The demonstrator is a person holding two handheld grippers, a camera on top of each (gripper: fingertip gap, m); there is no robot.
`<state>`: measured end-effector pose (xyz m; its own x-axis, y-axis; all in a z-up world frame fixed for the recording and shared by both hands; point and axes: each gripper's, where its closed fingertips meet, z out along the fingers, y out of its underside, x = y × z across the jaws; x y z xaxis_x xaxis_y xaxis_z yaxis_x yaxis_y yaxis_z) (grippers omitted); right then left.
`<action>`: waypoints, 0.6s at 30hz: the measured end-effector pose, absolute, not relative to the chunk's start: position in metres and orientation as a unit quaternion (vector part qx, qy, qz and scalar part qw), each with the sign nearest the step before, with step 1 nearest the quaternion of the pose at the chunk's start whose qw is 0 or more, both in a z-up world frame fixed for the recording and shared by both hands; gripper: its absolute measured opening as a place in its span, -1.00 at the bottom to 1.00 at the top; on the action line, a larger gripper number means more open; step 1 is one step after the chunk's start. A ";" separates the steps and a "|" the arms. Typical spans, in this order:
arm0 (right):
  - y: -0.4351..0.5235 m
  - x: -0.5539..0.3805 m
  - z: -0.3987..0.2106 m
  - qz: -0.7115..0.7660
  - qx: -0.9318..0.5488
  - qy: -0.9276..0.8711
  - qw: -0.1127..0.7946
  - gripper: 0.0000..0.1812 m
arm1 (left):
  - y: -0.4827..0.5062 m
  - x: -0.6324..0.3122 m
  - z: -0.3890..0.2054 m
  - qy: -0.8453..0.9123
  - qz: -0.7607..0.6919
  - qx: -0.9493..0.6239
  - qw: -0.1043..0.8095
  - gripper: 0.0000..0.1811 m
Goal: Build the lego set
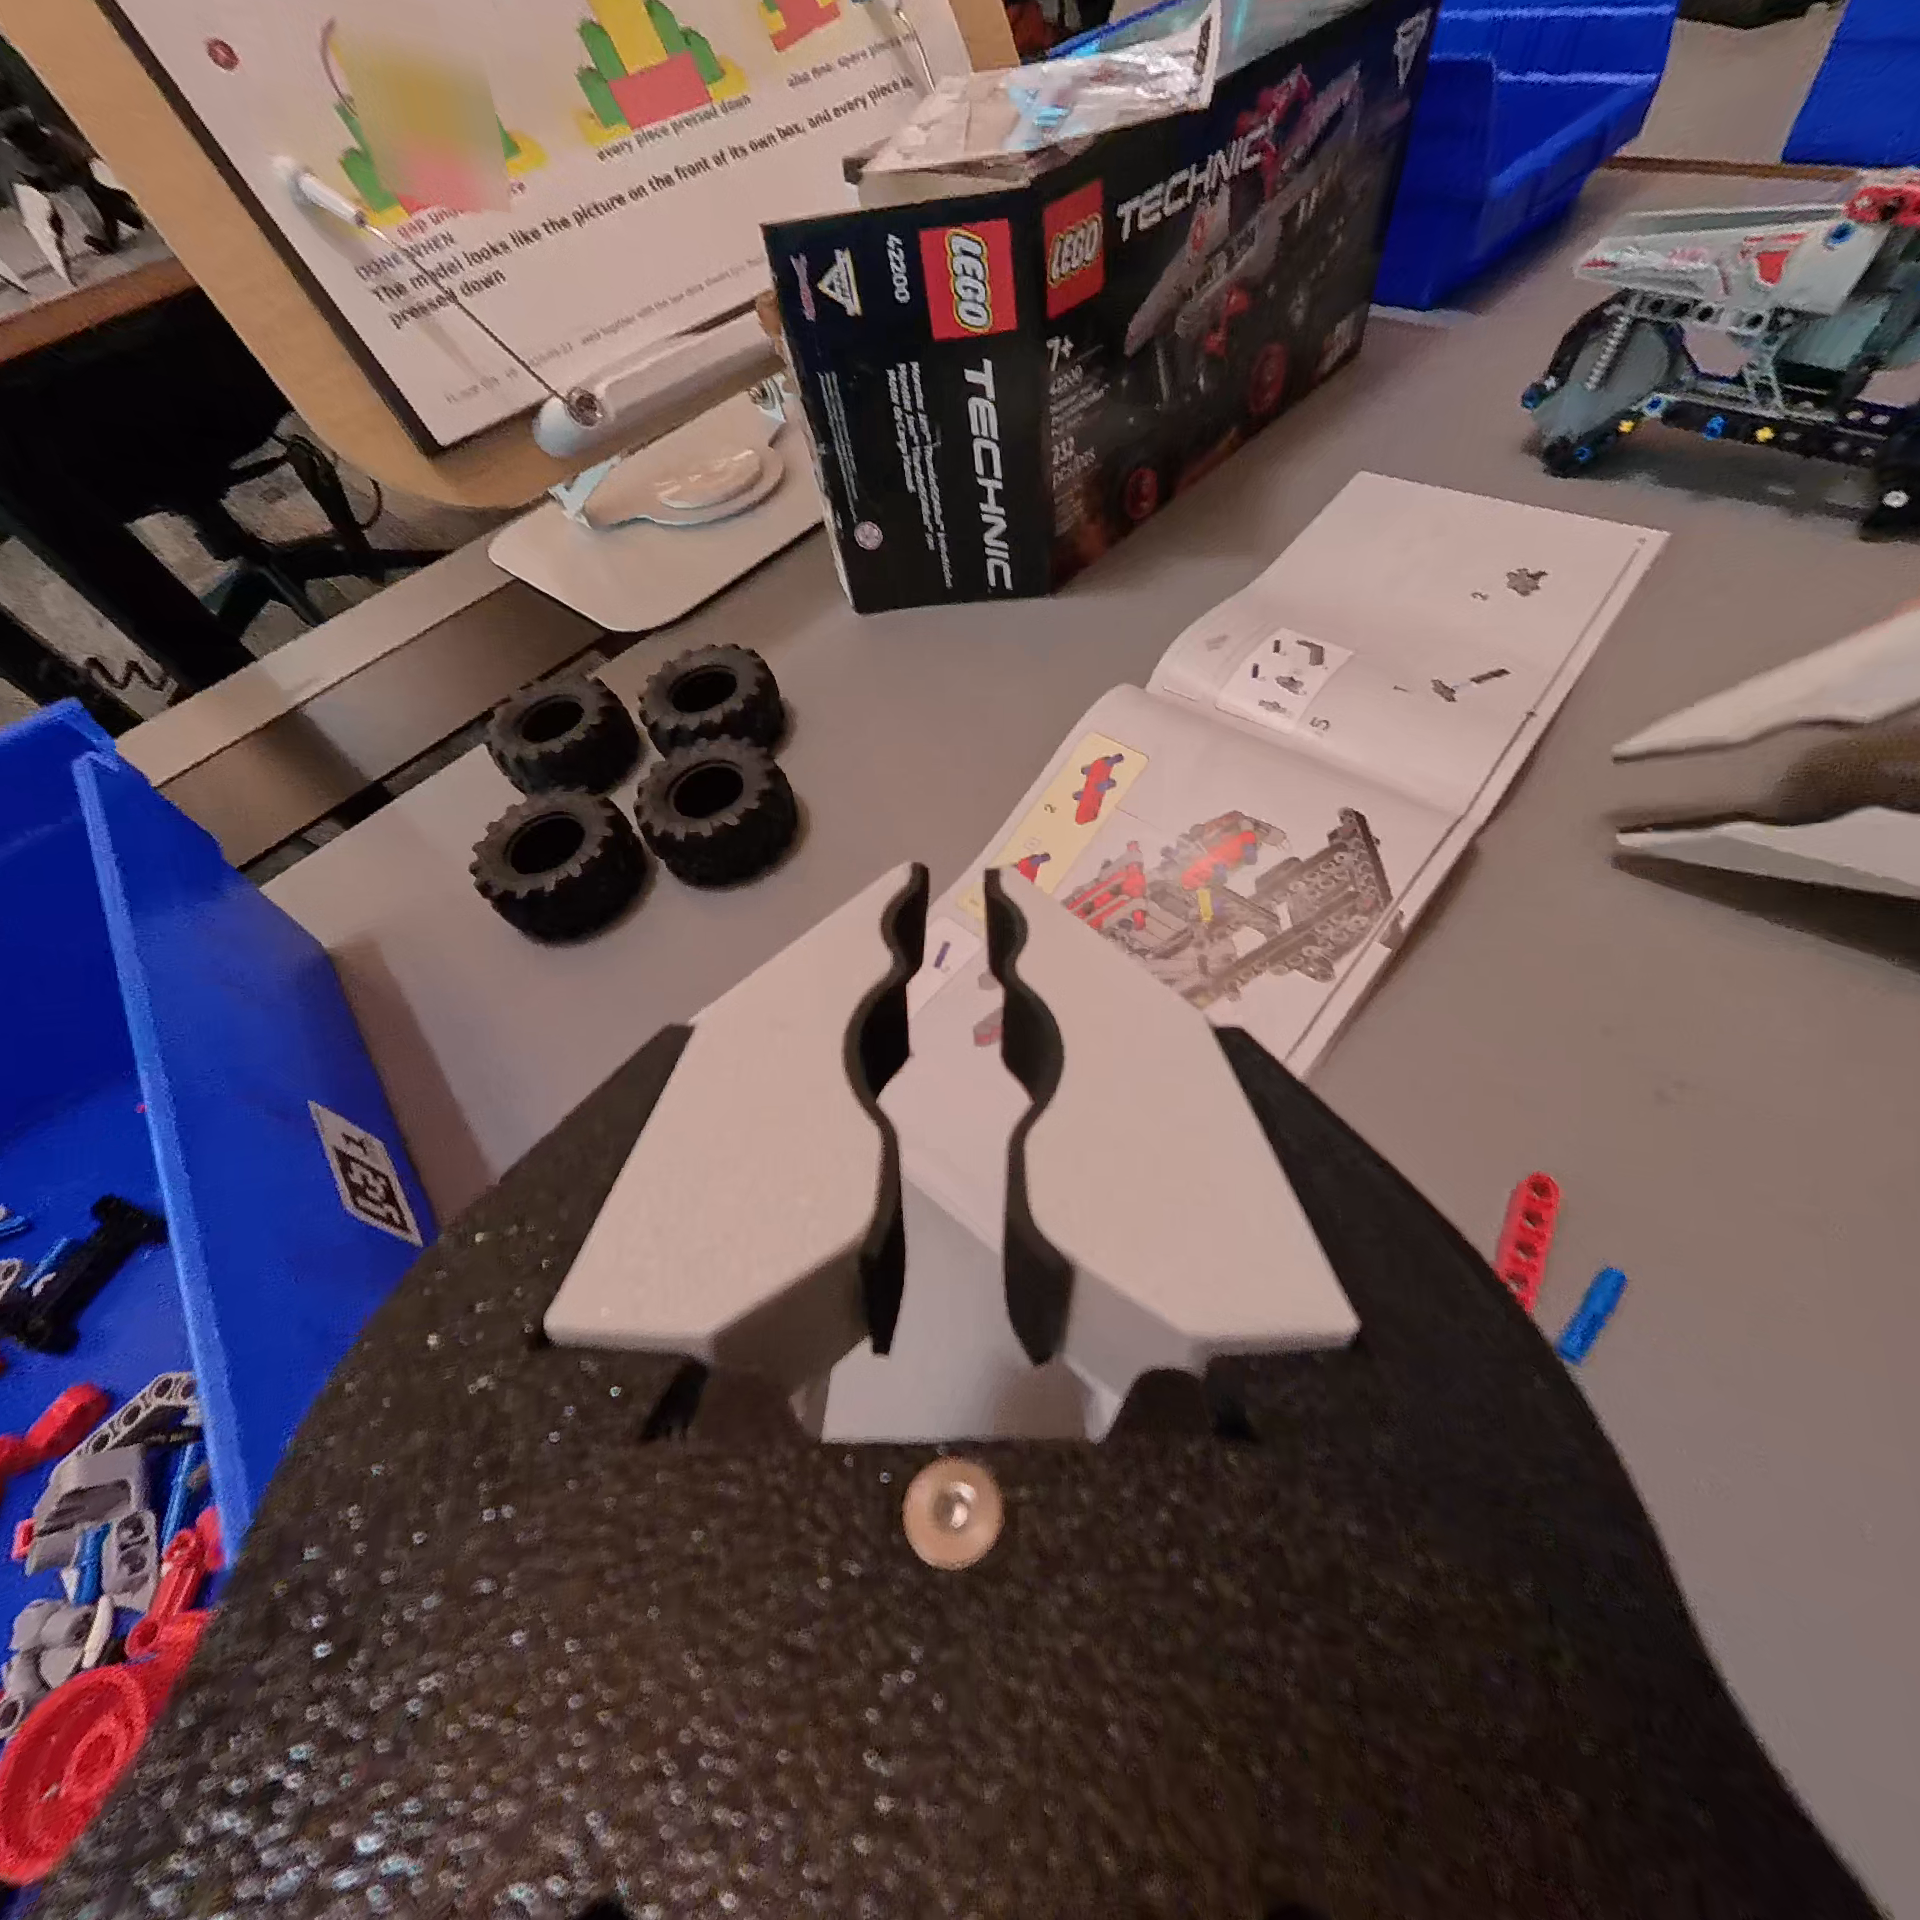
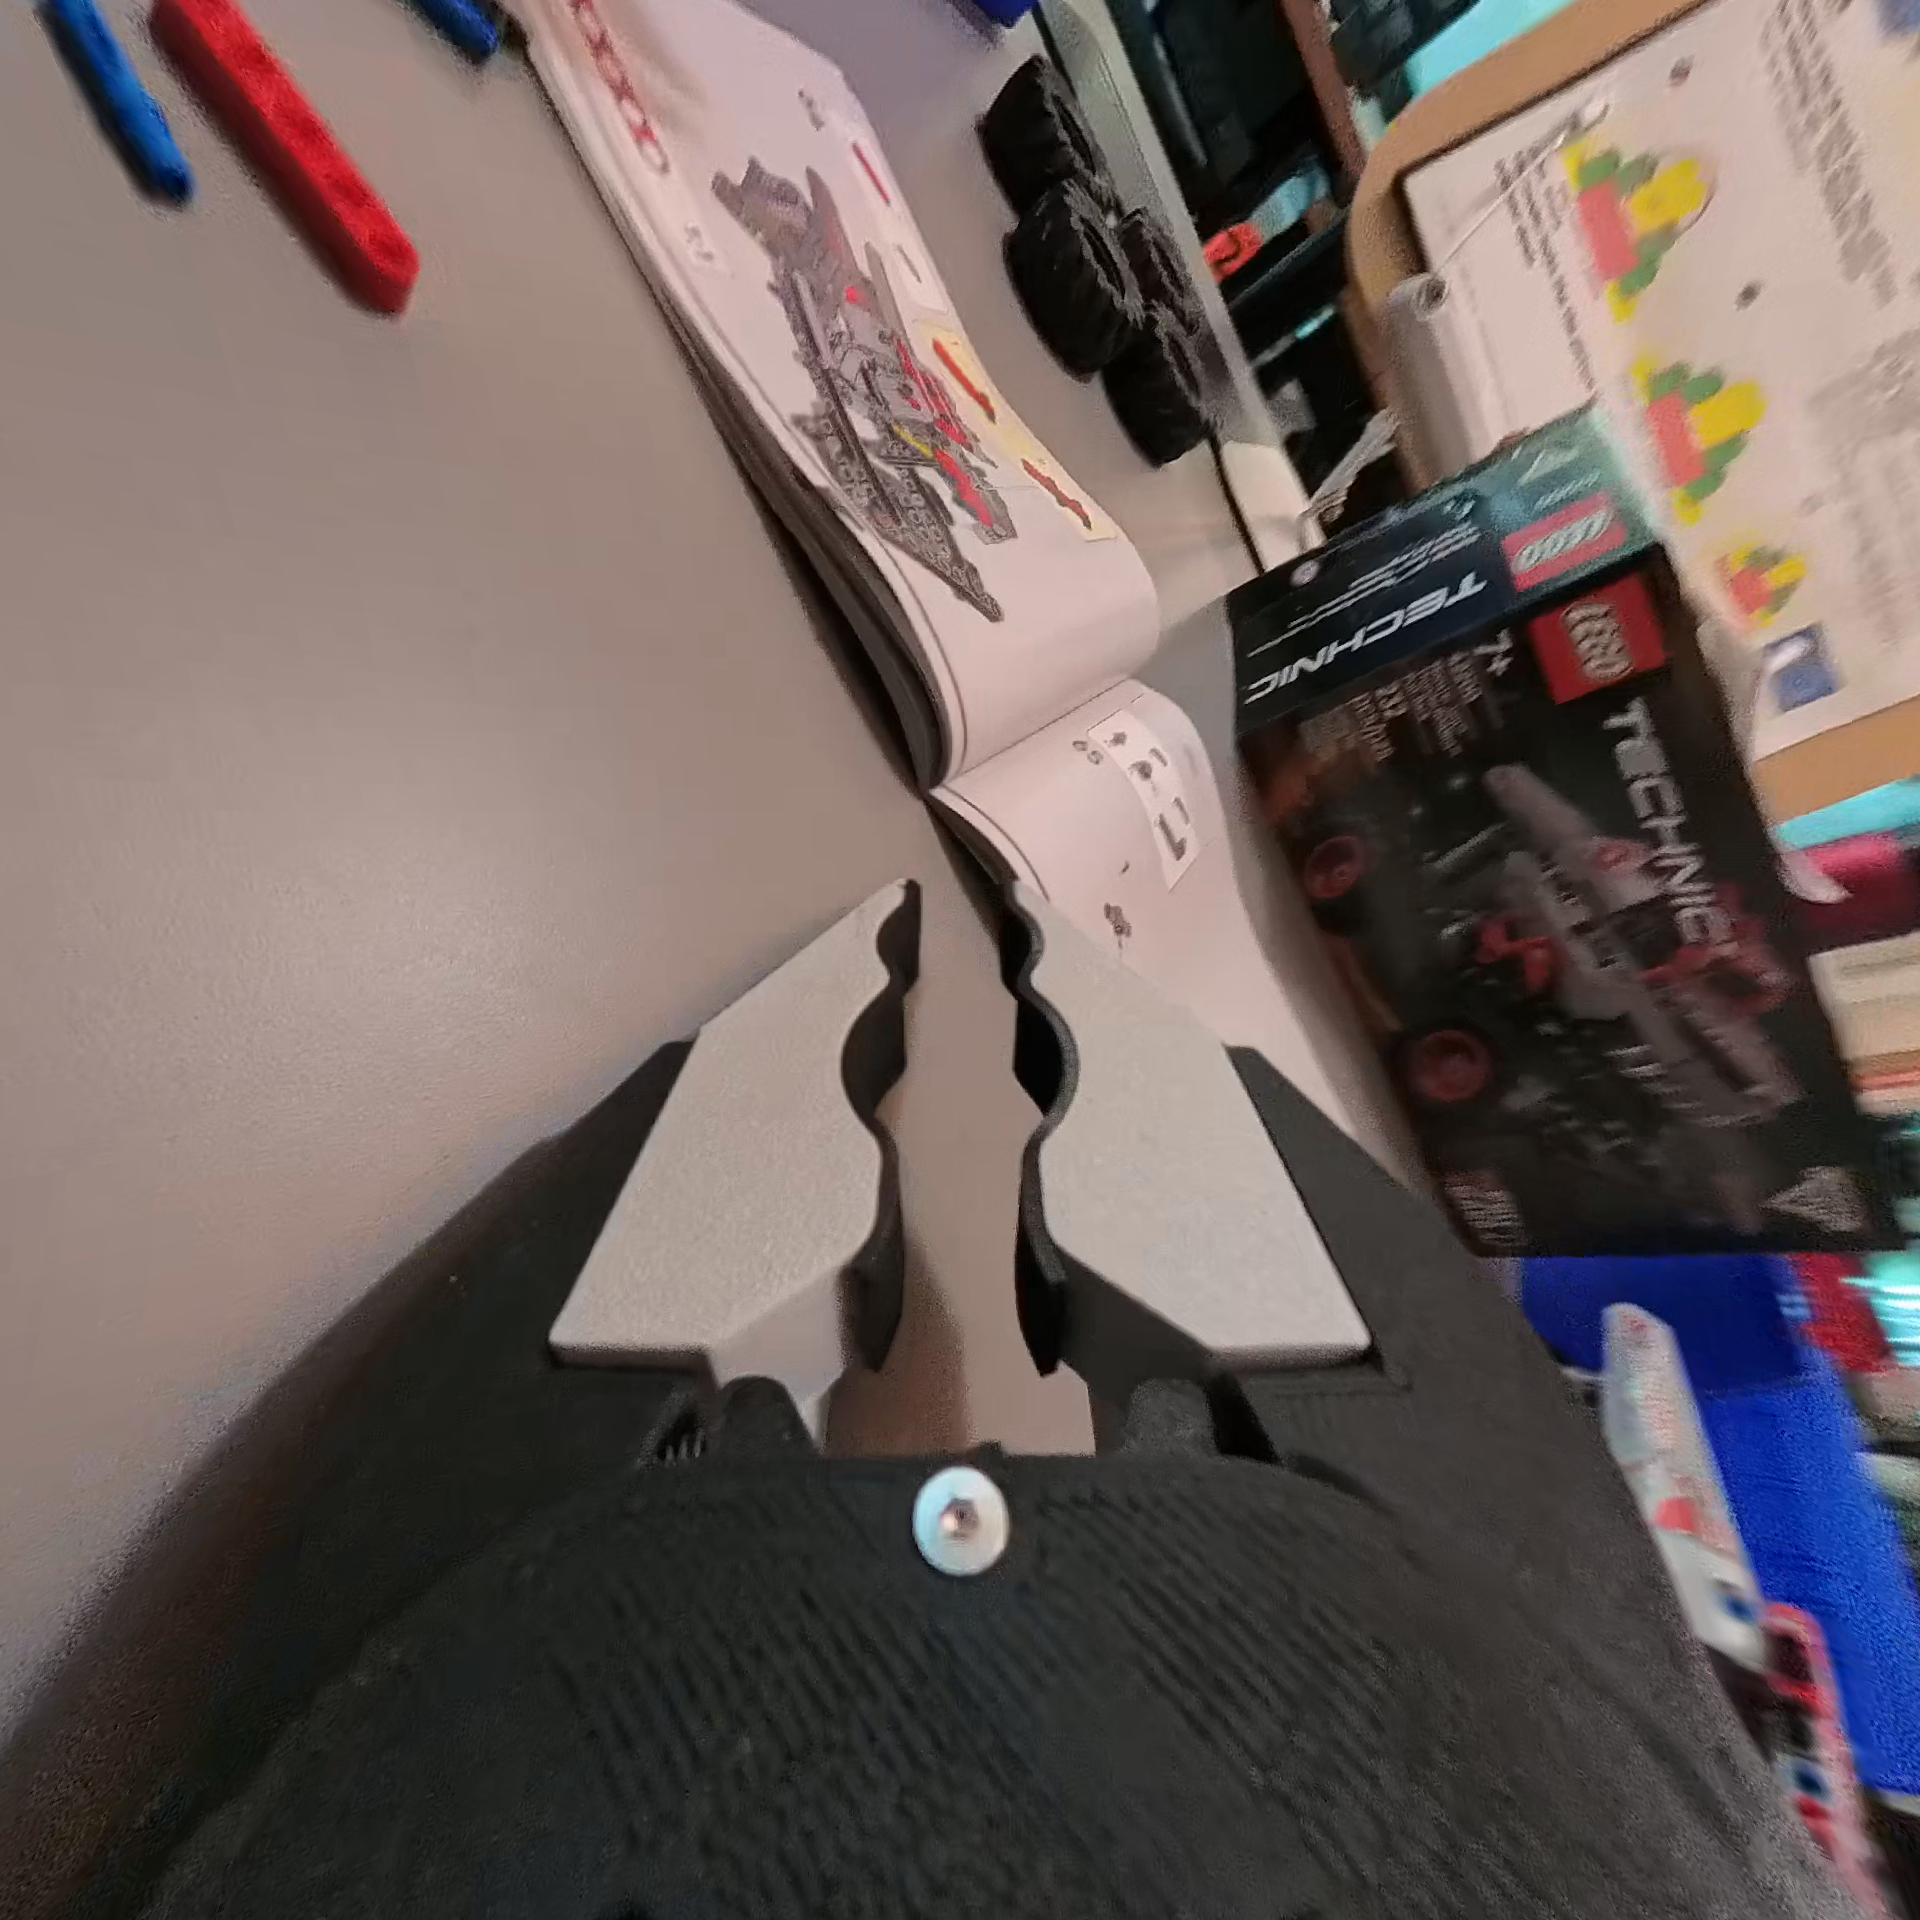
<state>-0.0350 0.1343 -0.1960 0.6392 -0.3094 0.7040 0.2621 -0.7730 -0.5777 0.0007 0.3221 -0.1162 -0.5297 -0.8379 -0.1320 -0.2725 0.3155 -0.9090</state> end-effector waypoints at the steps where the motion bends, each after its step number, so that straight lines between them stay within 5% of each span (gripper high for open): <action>1: 0.133 -0.036 -0.195 -0.399 -0.847 0.034 0.351 -0.80 | 0.321 -0.003 -0.116 0.754 -0.451 -0.370 0.302 -0.90; 8: 0.117 -0.054 -0.183 -0.244 -0.883 0.108 0.385 -0.37 | 0.309 -0.058 -0.154 0.871 -0.334 -0.321 0.167 -0.91; 18: 0.122 -0.089 -0.197 -0.139 -0.907 0.094 0.385 -0.55 | 0.266 -0.109 -0.191 0.945 -0.260 -0.193 0.049 -0.89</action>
